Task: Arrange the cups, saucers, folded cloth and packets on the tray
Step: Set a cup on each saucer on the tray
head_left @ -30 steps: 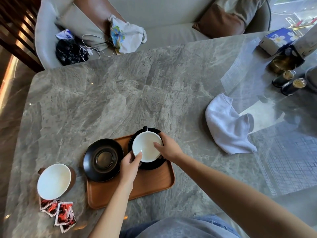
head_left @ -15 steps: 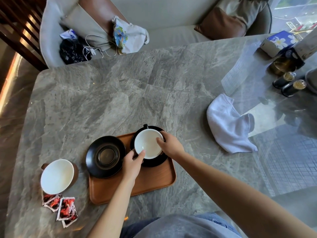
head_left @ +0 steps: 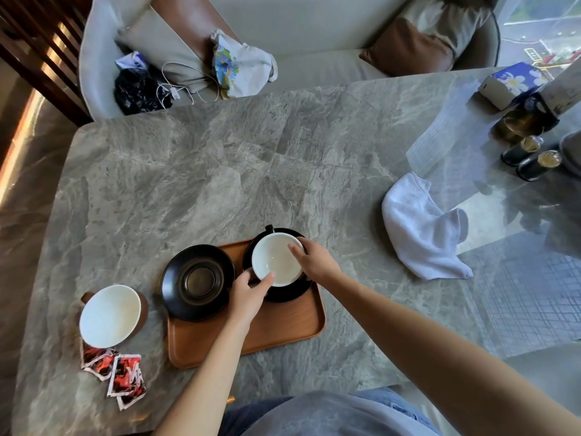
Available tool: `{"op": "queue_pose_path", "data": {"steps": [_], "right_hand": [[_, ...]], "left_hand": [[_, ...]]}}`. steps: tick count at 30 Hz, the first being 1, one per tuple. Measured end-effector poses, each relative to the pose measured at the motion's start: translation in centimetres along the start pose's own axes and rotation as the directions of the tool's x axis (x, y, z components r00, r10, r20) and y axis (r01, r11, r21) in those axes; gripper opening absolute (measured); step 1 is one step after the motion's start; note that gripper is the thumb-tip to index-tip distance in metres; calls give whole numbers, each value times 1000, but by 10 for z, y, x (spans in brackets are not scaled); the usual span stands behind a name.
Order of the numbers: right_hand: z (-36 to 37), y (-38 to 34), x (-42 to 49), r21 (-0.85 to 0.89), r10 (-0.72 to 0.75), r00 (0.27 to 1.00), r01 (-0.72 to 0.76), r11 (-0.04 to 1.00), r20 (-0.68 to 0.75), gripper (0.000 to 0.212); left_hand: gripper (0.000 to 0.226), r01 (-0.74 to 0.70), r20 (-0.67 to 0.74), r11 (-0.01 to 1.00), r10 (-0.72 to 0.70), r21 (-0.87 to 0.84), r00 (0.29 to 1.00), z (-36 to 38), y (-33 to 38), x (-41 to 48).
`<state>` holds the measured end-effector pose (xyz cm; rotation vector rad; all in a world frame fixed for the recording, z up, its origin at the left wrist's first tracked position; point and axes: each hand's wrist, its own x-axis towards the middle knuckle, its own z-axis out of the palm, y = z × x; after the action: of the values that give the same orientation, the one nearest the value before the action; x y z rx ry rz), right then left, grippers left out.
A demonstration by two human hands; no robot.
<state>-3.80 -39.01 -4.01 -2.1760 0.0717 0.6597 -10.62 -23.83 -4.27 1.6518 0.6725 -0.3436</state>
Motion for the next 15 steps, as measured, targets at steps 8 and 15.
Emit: {"op": "queue_pose_path", "data": {"steps": [8,15], "right_hand": [[-1,-6,2,-20,37,999,-37,999,12,36],[1,-4,1,-51,45,999,-46,998,-27,30]], "left_hand": [[41,45,29,998,-46,49,999,-1,4,1],[33,29,87,996,-37,87,995,-3,7,2]]}}
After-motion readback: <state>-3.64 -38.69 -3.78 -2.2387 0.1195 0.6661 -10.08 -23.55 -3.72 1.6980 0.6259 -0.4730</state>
